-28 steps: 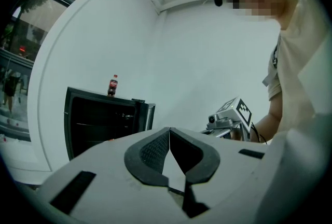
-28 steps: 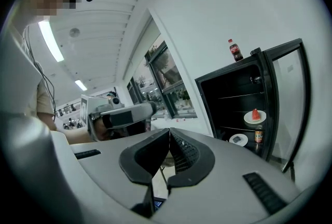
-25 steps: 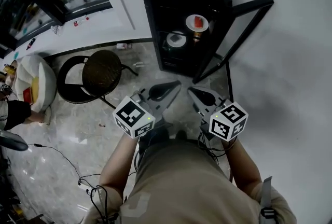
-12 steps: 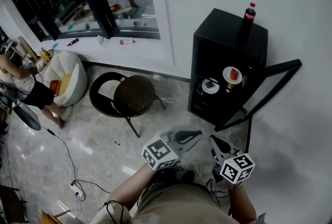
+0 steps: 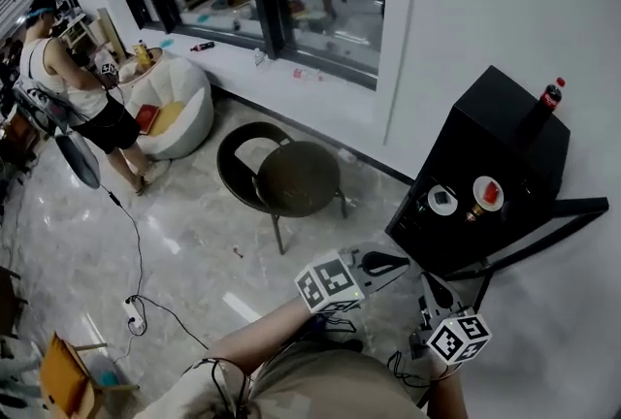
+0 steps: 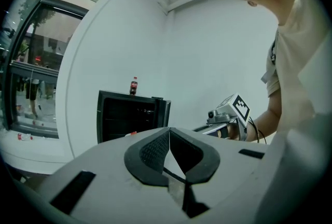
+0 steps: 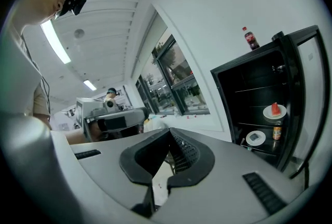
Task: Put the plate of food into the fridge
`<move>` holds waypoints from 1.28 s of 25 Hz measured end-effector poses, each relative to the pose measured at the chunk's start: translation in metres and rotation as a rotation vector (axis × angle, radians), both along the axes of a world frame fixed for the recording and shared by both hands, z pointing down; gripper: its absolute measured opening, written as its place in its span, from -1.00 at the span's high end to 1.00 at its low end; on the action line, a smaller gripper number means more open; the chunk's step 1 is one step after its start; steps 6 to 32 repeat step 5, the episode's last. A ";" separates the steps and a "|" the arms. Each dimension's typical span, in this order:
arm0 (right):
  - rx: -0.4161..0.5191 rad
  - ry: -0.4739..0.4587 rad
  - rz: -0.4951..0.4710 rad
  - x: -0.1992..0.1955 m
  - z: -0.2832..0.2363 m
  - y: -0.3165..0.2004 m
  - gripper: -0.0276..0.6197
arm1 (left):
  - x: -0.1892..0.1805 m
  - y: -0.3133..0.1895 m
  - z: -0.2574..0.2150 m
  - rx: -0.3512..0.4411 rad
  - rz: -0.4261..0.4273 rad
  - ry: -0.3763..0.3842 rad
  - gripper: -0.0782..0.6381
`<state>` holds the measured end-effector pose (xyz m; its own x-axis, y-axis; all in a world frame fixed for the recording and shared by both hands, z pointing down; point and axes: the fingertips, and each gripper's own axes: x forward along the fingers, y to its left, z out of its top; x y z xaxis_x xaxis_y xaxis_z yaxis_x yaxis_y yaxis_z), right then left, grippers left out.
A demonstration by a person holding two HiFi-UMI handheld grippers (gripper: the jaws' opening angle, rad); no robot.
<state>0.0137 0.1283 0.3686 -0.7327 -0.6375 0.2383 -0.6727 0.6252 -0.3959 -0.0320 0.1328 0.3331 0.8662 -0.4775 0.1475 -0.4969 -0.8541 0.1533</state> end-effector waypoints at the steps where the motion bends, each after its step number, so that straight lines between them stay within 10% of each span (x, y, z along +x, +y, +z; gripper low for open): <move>1: 0.000 0.003 -0.019 -0.010 0.000 -0.003 0.85 | -0.010 -0.004 0.001 -0.004 -0.018 0.002 0.75; 5: 0.009 0.011 -0.082 -0.055 0.001 -0.014 0.85 | -0.055 -0.017 0.005 -0.012 -0.072 0.021 0.75; 32: 0.009 0.011 -0.082 -0.055 0.001 -0.014 0.85 | -0.055 -0.017 0.005 -0.012 -0.072 0.021 0.75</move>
